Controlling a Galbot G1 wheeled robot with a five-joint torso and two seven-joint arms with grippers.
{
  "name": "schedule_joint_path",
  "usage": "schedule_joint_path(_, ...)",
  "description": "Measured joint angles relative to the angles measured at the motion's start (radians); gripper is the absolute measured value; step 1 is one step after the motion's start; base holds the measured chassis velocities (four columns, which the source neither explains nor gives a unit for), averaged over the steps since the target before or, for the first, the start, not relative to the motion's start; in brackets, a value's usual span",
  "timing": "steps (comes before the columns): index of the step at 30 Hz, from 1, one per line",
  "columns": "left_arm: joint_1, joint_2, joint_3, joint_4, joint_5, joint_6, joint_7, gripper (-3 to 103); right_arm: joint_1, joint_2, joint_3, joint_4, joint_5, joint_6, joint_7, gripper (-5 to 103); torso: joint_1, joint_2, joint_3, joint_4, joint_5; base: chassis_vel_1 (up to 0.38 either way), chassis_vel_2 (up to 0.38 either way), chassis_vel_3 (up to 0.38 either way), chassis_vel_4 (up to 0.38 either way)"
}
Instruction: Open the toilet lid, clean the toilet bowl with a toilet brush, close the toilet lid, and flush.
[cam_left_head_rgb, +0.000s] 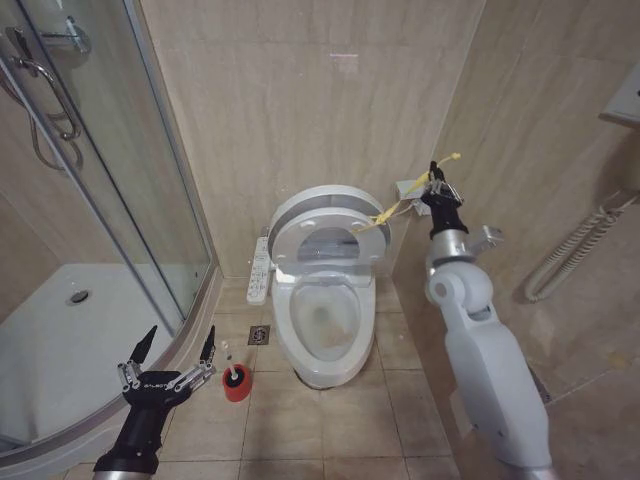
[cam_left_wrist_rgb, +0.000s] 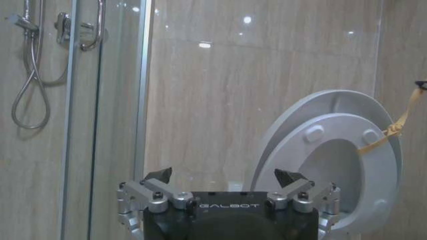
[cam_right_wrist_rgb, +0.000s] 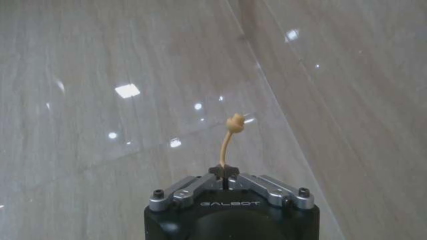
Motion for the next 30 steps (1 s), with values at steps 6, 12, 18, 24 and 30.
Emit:
schedule_joint_path(6,0.0,0.0,0.0,0.0,0.0,0.0,0.0,100,0.046,0.035,-0.036,-0.055,-0.025,0.008,-0.001,0,0.0,0.0,0.0,0.0,-0.0002,0.0,0.0,0.0,0.0)
schedule_joint_path(12,0.0,0.0,0.0,0.0,0.0,0.0,0.0,100,0.073,0.058,-0.061,-0.085,-0.046,0.008,-0.004,0,0.0,0.0,0.0,0.0001,-0.0002,0.0,0.0,0.0,0.0)
schedule_joint_path(18,0.0,0.0,0.0,0.0,0.0,0.0,0.0,100,0.088,0.059,-0.068,-0.1,-0.051,0.01,-0.009,0,0.0,0.0,0.0,0.0,-0.0001,-0.005,0.005,0.009,-0.006)
schedule_joint_path(24,0.0,0.0,0.0,0.0,0.0,0.0,0.0,100,0.09,0.061,-0.07,-0.103,-0.052,0.013,-0.009,0,0.0,0.0,0.0,0.0001,-0.0002,-0.08,0.076,0.082,-0.075)
schedule_joint_path(30,0.0,0.0,0.0,0.0,0.0,0.0,0.0,100,0.089,0.06,-0.065,-0.105,-0.064,0.023,-0.009,0,0.0,0.0,0.0,0.0001,-0.0001,-0.172,0.18,0.18,-0.181)
